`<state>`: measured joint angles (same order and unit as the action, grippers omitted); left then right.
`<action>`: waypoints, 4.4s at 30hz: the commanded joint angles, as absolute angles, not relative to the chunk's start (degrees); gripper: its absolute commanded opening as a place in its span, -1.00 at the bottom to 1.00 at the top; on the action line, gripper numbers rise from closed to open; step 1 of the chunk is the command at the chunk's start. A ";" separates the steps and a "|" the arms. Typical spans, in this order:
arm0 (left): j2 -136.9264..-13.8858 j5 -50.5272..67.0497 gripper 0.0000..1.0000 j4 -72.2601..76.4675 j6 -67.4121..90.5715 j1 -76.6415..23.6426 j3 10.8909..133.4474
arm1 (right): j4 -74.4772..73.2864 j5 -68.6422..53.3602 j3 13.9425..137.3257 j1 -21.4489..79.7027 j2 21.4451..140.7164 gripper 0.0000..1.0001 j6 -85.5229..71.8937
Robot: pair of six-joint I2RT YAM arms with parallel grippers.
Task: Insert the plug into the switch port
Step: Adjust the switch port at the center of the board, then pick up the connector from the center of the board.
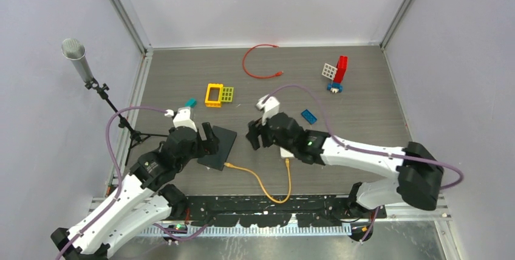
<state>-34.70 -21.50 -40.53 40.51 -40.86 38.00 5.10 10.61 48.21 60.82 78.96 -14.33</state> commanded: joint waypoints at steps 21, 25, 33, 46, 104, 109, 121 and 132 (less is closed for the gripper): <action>-37.47 -13.89 0.68 -34.67 44.03 -40.96 32.44 | -24.90 12.35 43.15 33.57 73.59 0.72 -34.84; -37.51 -13.47 0.68 -34.48 44.12 -40.96 32.20 | -22.01 10.45 41.32 33.38 75.29 0.72 -35.60; -37.96 -13.06 0.68 -33.79 44.03 -40.96 32.12 | -14.28 4.40 40.51 33.39 80.54 0.70 -36.21; -38.93 -12.85 0.68 -32.32 44.06 -40.96 31.31 | -6.86 3.85 52.09 45.55 92.60 0.51 -42.86; -51.04 -7.12 0.69 -25.66 36.04 -40.95 35.05 | -19.89 -31.94 126.64 19.33 147.24 0.71 35.22; -51.68 -7.20 0.69 -25.44 35.70 -40.98 35.01 | -31.13 -32.16 137.05 19.03 152.24 0.69 33.28; -50.85 -5.85 0.69 -25.14 36.74 -40.96 34.51 | -45.75 -22.60 133.68 20.22 149.72 0.35 31.68; -46.08 -5.43 0.69 -27.49 38.73 -40.91 33.21 | -41.48 -23.93 122.58 22.73 142.36 -0.60 27.78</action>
<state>-48.77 -5.93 -27.77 37.54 -40.86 33.39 -34.87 -23.92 123.37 21.71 143.24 32.05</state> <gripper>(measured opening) 0.847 0.260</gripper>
